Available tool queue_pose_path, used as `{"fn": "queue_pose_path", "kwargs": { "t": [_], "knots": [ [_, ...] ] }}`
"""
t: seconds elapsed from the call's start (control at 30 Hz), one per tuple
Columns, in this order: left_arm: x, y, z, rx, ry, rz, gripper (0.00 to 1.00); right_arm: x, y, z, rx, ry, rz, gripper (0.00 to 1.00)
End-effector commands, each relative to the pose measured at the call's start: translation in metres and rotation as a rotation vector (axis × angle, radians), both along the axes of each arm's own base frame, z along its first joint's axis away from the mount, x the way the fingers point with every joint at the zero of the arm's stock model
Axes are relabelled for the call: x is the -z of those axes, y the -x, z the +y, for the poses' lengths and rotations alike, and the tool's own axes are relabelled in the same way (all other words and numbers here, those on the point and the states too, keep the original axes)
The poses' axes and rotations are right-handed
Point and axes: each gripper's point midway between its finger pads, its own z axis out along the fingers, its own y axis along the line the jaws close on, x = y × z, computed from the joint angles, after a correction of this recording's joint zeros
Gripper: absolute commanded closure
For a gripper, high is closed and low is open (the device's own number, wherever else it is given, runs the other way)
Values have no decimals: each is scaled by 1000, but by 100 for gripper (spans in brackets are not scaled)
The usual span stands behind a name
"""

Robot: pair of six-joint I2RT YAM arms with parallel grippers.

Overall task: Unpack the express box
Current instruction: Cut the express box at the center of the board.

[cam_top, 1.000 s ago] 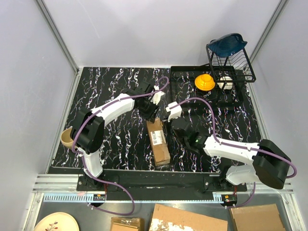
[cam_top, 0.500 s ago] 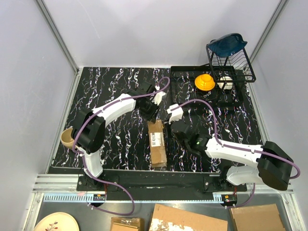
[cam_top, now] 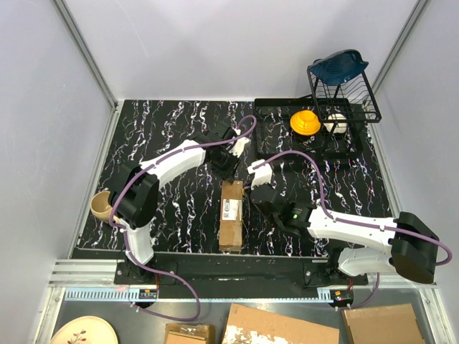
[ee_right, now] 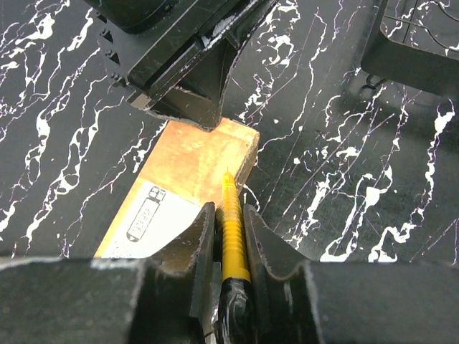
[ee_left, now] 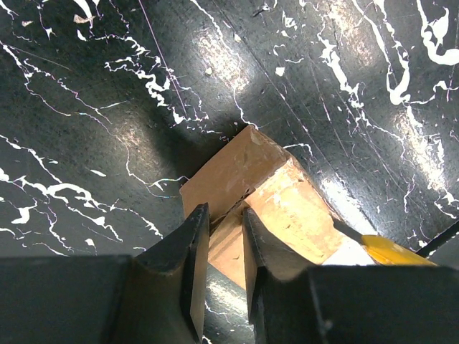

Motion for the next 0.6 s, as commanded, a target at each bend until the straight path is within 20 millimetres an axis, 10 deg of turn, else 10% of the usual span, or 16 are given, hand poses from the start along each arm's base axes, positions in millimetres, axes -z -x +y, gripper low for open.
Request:
{"fn": "queue_pose_path", "kwargs": {
  "t": [0.0, 0.57],
  "knots": [
    [66, -8, 52, -60, -292, -13, 100, 22, 34, 4, -92, 84, 125, 100],
    [80, -10, 66, -94, -376, -25, 100, 0, 61, 16, -115, 50, 141, 100]
  ]
}}
